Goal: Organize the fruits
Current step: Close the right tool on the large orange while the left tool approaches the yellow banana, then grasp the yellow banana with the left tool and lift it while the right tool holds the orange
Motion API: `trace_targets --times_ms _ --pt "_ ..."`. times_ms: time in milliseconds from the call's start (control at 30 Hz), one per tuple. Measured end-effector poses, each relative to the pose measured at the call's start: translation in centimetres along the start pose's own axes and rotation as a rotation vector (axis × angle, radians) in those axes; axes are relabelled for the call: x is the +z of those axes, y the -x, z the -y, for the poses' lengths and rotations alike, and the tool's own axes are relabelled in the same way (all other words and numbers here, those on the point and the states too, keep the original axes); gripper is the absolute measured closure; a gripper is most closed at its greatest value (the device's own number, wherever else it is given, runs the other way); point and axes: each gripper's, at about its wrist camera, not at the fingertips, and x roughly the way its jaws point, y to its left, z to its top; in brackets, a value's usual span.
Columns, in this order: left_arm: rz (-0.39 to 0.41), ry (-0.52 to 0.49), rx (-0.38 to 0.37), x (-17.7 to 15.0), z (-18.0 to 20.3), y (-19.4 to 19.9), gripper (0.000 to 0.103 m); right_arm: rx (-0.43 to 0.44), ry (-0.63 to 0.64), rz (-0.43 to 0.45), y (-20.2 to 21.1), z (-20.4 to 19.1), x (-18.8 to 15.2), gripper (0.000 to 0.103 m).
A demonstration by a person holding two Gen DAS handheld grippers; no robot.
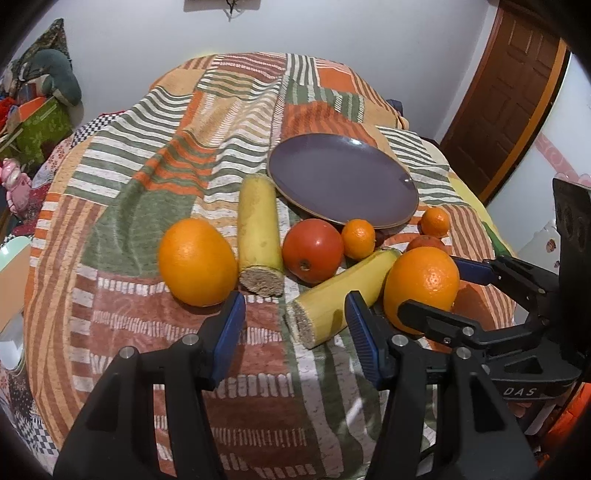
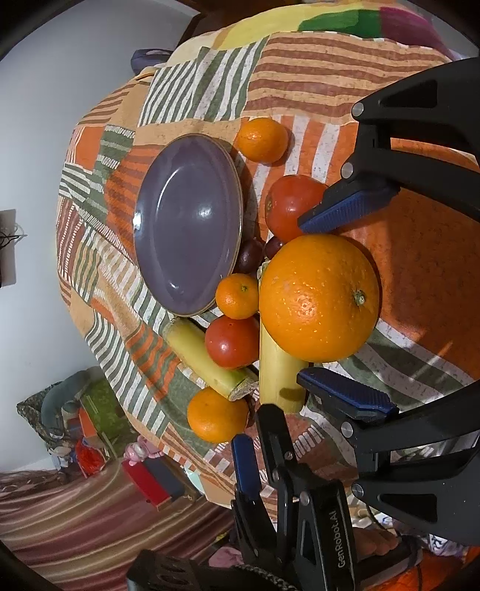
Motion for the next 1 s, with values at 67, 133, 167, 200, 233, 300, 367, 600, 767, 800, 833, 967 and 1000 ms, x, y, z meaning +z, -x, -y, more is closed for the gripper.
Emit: trace_targets --times_ms 67,133,167,200,233,300,367,600,767,800,833,967,1000 --pt "-0.008 -0.009 -0.014 0.3 0.3 -0.4 0.047 0.012 -0.012 -0.004 0.2 0.4 0.1 0.036" --pt "-0.011 -0.020 -0.023 0.6 0.7 -0.6 0.047 0.022 -0.035 -0.001 0.5 0.9 0.2 0.036" --pt "-0.013 -0.026 -0.027 0.7 0.9 -0.7 0.047 0.017 -0.038 0.002 0.7 0.9 0.2 0.036" --pt "-0.016 -0.037 -0.032 0.9 1.1 -0.9 0.047 0.010 -0.042 0.008 0.9 1.1 0.3 0.036" --pt "-0.019 -0.046 -0.035 1.0 1.3 -1.1 0.047 0.003 -0.045 0.016 1.3 1.3 0.3 0.036" --pt "-0.027 -0.065 -0.038 1.2 1.8 -1.4 0.047 -0.009 -0.055 0.036 2.1 1.8 0.3 0.036" --pt "-0.037 -0.090 -0.041 1.5 2.3 -1.9 0.047 -0.021 -0.071 0.056 2.9 2.5 0.4 0.036" --pt "-0.102 -0.134 -0.076 2.0 3.6 -4.0 0.047 -0.092 -0.122 0.101 4.7 4.6 0.2 0.036" --pt "-0.130 -0.155 -0.068 2.0 3.9 -4.7 0.044 -0.116 -0.145 0.108 5.2 5.5 -0.2 0.036" --pt "-0.135 -0.158 -0.069 2.0 3.9 -4.8 0.044 -0.117 -0.149 0.107 5.2 5.7 -0.3 0.036" --pt "-0.138 -0.166 -0.070 2.0 4.0 -4.8 0.043 -0.118 -0.153 0.106 5.2 5.8 -0.4 0.036" --pt "-0.169 -0.189 -0.096 1.9 3.9 -4.7 0.043 -0.110 -0.164 0.102 5.2 6.3 -0.6 0.036" --pt "-0.181 -0.197 -0.117 1.9 3.9 -4.4 0.043 -0.109 -0.163 0.104 5.3 6.3 -0.7 0.036"
